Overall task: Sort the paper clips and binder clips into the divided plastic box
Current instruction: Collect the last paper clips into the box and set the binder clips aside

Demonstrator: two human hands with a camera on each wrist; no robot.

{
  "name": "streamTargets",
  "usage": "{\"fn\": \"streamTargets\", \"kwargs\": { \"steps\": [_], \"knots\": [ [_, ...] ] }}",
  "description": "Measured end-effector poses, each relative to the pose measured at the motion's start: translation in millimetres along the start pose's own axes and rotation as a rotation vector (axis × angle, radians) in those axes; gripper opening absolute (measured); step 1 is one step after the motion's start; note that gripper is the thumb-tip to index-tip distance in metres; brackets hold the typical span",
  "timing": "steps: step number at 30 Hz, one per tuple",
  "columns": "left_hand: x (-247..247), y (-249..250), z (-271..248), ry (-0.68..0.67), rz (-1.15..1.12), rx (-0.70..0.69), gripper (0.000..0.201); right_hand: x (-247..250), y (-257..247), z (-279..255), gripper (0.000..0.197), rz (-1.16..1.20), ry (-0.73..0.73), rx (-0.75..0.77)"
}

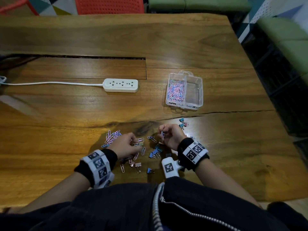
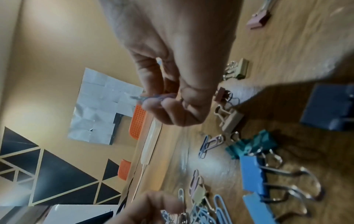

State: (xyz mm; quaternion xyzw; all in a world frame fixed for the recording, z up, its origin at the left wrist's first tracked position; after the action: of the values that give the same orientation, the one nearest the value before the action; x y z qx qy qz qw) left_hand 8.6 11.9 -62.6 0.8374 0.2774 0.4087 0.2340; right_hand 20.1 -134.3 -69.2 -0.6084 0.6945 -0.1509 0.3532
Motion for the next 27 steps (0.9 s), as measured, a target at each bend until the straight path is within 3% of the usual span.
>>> {"fn": "streamTargets", "kwargs": {
  "steps": [2,3,6,10,13,16,19,21,24,27],
  "knots": [
    [-9,-1,-1,-0.005,0.337,-0.042,0.040,0,1,4,0.017,-0.056,-0.002,-0.001],
    [-10,0,0,0.017,0.373,-0.058,0.039,0,1,6,0.024,-0.117,0.005,-0.006],
    [-5,0,3,0.084,0.305,-0.063,0.020,-1,-6,8,0.022,-0.484,0.075,0.057],
    [-5,4,4,0.063,0.350,-0.075,0.017,-10,-15,10,0.009,-1.256,0.187,0.232],
    [0,3,6,0.057,0.232,-0.059,0.023,-15,-12,12,0.028,-1.545,0.214,0.270],
    [6,-5,10,0.023,-0.209,0.002,0.029,-20,-13,10,0.027,-1.672,0.207,0.286],
    [4,-11,9,-0.046,-0.845,0.081,0.029,-24,-10,11,0.030,-1.736,0.191,0.281],
    [-1,-8,7,-0.110,-1.104,0.102,0.028,-29,-9,10,0.031,-1.761,0.177,0.313],
    [-4,-4,7,-0.135,-1.182,0.100,0.027,-24,-13,11,0.028,-1.671,0.181,0.313],
    [-4,-4,9,-0.127,-1.126,0.088,0.027,-8,-18,10,0.009,-1.295,0.209,0.285]
  ]
}}
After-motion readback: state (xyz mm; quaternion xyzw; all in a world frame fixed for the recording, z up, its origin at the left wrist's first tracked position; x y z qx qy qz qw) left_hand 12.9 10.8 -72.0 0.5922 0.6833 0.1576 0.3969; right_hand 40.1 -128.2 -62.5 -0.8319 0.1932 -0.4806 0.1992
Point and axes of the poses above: each hand's wrist, its own z-axis towards the middle knuckle, its own x-axis out of the back of the hand, y = z × x, the point moved 10 cm from there along z, towards the middle knuckle, and after that the axes turned 9 degrees about -z, right-handed, at the moved point
